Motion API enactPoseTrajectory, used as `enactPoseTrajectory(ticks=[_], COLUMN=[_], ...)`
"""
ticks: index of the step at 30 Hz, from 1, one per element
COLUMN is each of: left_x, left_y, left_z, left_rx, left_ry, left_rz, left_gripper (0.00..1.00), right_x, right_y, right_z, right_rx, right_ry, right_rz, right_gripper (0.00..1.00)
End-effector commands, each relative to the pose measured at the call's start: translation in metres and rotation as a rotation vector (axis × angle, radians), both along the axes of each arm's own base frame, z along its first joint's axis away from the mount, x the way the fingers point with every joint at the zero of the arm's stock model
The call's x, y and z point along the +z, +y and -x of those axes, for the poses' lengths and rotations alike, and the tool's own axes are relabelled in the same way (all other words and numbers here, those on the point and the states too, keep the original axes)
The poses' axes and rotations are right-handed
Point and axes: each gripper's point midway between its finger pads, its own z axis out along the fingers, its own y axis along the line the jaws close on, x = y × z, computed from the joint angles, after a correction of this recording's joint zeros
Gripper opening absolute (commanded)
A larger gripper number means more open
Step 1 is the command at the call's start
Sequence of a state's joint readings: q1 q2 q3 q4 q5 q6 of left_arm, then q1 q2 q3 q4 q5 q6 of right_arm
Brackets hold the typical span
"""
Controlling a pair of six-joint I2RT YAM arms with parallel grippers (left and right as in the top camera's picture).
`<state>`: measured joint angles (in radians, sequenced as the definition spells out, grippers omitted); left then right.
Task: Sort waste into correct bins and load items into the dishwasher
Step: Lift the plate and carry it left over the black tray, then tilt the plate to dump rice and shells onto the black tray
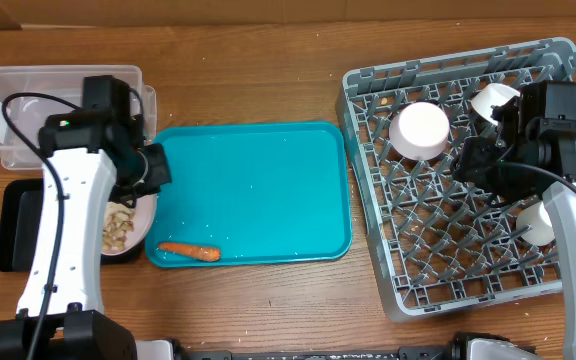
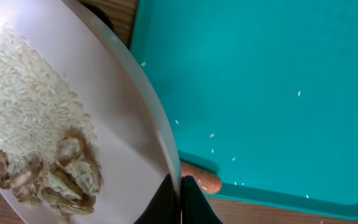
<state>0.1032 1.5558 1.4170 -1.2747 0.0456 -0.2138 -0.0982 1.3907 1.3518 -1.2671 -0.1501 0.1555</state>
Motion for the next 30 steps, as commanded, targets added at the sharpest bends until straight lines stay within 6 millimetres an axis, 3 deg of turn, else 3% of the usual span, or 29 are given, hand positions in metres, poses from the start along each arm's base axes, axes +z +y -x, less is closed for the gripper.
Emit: enactPoseTrajectory(ticks=[1,14,30], left_x=[0.006,-0.004,0.025], left_y=[0.013,0.053,0.083], left_z=[-0.004,-0.017,-0.020], left_rx=[-0.036,0.037,0.129], left_ry=[-0.048,-0.125,-0.342], left_rz=[0.018,0.204,0.466], left_gripper=[0.04,0.04,0.04], right_x=[-0.001,-0.002,-0.002], right_y=[-0.001,-0.001,-0.001], right_z=[0.000,0.000,0.000], right_rx=[0.005,0.004,0.004], right_ry=[0.000,0.003,0.003], right_rz=[0.001,0.001,0.001], right_gripper=[0.58,0.58,0.58])
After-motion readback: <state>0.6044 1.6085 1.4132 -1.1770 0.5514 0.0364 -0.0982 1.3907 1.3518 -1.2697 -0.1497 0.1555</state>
